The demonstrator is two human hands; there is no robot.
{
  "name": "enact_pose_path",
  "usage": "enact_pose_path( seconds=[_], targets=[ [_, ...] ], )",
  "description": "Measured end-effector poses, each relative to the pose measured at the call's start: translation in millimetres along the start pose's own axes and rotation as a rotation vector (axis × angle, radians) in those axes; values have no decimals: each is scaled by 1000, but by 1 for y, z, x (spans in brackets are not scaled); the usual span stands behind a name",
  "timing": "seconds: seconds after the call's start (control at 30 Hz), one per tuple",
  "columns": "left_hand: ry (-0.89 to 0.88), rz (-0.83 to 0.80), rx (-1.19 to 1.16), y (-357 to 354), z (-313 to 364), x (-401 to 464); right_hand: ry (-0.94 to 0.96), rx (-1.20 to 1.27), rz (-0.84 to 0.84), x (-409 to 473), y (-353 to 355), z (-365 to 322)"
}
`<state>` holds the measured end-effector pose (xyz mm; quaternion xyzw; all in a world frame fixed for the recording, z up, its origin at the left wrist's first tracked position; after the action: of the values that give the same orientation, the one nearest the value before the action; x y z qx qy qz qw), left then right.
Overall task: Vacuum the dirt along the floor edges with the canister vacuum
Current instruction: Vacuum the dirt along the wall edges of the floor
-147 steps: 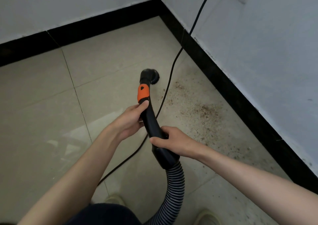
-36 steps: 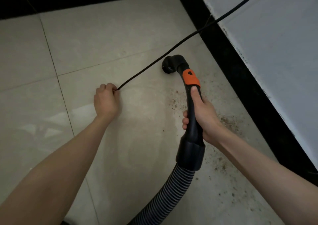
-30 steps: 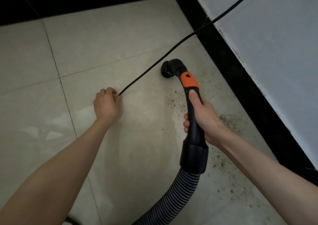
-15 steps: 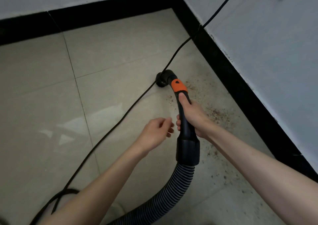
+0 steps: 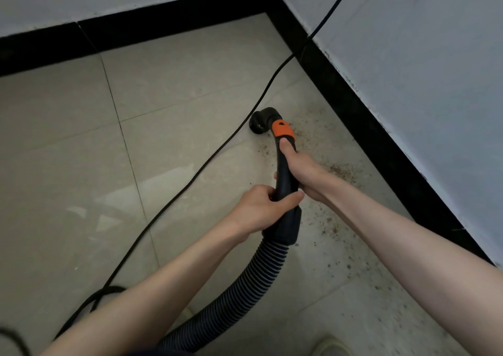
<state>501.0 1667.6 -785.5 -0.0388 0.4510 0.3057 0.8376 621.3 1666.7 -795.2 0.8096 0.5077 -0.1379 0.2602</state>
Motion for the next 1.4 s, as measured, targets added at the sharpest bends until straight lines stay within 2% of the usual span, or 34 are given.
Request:
enact_pose_path(
  seconds=[0.07,0.23,0.37,0.43,0.53,0.57,0.63,0.77,0.83,0.93,1.1,1.17,1.3,1.4],
  targets=[
    [16,-32,-30,4,-3,3,-5,25,-32,3,-6,3],
    [35,-201,-108,3,-16,2,-146,489,-31,5,-14,4],
    [84,-378,-116,13,-30,3,-203,691,-28,-2,-17,11],
    [112,-318,-118,30,-31,12,-216,730,-4,-6,-18,13],
    [84,7,-110,59,-11,38,-215,718,6,-10,-21,13],
    [58,68,-76,66,2,46,-212,708,0,-12,-23,12],
    [34,36,-49,67,30,58,-203,699,-16,-16,-29,10],
    [195,-139,-24,52,54,76,-178,696,-11,-20,-40,12],
    [240,-155,-39,45,50,82,-169,694,3,-23,-42,13],
    [215,-134,-163,41,44,85,-137,682,2,-28,-44,13],
    [222,-158,-305,43,40,74,-212,862,-258,-64,-72,14],
    [215,-163,-348,47,43,72,-171,882,-304,-73,-80,15],
    [224,-162,-467,50,45,67,14,688,-166,-70,-74,13],
    [256,-196,-548,51,39,63,72,534,-108,-70,-76,11]
  ],
)
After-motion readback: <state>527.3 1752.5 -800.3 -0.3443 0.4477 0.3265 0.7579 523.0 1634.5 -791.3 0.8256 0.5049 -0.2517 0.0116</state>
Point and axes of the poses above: each hand's wrist, its own x-axis towards the middle knuckle, its own y-axis out of the back of the hand, z = x × y, the point moved 5 cm from there along x, towards the middle knuckle, and after that the axes turned 13 degrees about y, right-handed, at the moved point
